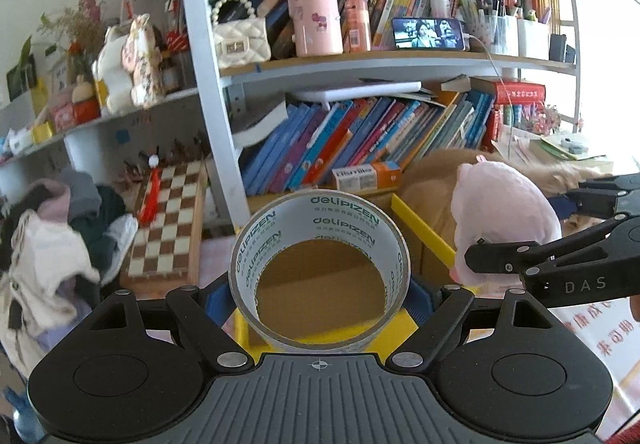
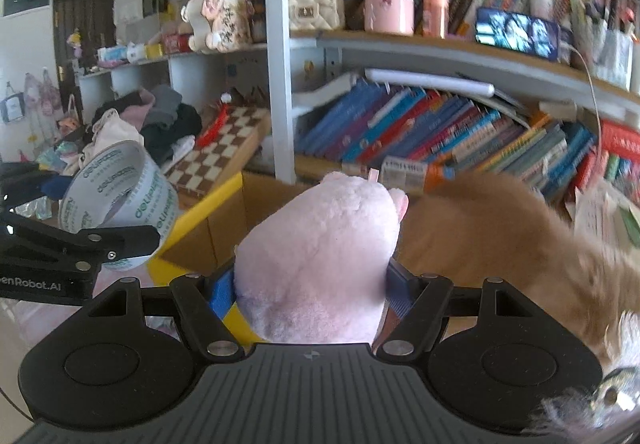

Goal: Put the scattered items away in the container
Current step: 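Lift the plush toy with the right tool while the left tool carries the tape roll over the box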

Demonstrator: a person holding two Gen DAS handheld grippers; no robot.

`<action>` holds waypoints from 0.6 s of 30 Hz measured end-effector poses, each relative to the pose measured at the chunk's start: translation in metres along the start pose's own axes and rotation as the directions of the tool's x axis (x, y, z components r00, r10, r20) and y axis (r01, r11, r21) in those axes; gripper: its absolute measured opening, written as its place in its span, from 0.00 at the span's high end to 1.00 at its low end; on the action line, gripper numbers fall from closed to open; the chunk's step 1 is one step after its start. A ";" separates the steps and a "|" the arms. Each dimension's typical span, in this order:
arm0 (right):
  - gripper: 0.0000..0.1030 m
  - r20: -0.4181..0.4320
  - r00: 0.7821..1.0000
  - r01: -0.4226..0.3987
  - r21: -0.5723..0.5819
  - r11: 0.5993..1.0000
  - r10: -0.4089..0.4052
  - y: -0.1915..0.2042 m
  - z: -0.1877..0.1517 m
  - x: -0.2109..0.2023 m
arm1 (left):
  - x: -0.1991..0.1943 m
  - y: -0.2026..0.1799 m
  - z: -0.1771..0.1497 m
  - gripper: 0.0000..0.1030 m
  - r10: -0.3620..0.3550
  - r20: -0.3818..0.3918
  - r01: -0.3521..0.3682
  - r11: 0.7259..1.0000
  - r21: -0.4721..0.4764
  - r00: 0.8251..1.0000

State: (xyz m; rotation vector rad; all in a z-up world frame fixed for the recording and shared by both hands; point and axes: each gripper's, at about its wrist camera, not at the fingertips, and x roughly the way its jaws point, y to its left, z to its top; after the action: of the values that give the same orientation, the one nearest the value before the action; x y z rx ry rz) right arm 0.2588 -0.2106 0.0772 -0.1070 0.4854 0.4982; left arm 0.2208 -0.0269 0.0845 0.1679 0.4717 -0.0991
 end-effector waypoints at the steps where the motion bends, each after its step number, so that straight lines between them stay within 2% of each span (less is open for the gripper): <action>1: 0.31 0.007 1.000 -0.005 -0.013 1.000 0.005 -0.002 0.004 0.004 | 0.003 0.000 0.004 0.18 0.004 0.006 -0.004 1.000 0.005 1.000; 10: 0.31 -0.008 0.999 -0.032 -0.119 0.992 0.031 -0.025 0.030 0.051 | 0.047 0.002 0.028 0.18 0.025 -0.015 -0.024 0.999 0.048 1.000; 15: 0.31 -0.035 0.996 -0.092 -0.172 0.981 0.087 -0.028 0.043 0.085 | 0.082 0.007 0.031 0.18 0.026 -0.077 -0.023 0.999 0.044 0.997; 18: 0.32 -0.074 0.994 -0.100 -0.214 0.972 0.086 -0.029 0.046 0.111 | 0.103 0.012 0.028 0.18 0.038 -0.113 -0.033 0.998 0.045 0.993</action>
State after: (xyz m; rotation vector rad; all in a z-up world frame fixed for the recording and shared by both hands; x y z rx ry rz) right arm 0.3773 -0.1782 0.0645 -0.3128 0.4996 0.6409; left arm 0.3266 -0.0257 0.0637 0.2248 0.5808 -0.0653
